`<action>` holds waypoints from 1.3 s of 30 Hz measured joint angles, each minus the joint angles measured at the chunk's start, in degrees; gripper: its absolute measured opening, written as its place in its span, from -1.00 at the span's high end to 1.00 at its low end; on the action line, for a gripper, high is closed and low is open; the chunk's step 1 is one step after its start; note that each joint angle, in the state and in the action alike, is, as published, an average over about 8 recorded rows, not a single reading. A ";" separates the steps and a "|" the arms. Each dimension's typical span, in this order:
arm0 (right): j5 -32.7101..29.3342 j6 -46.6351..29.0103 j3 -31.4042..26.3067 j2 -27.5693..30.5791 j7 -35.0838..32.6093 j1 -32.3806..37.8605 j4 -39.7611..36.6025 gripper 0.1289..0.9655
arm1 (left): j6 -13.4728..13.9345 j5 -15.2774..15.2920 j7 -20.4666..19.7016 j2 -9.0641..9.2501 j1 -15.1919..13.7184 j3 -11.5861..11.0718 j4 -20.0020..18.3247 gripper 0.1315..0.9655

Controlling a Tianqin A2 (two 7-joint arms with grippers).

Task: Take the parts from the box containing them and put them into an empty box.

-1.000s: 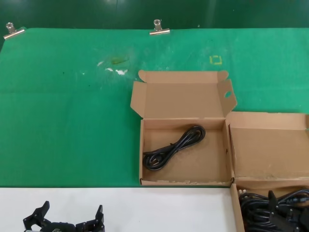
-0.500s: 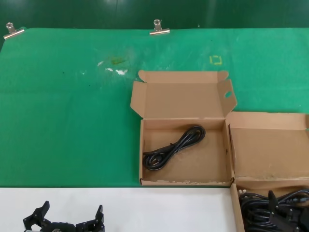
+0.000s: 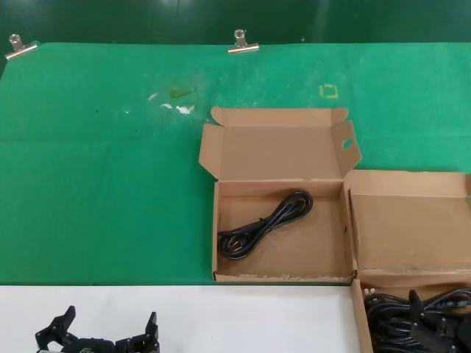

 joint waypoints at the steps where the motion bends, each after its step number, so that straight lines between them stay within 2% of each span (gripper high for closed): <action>1: 0.00 0.00 0.00 0.00 0.00 0.00 0.00 -1.00 | 0.00 0.00 0.00 0.00 0.00 0.00 0.00 -1.00; 39: 0.00 0.00 0.00 0.00 0.00 0.00 0.00 -1.00 | 0.00 0.00 0.00 0.00 0.00 0.00 0.00 -1.00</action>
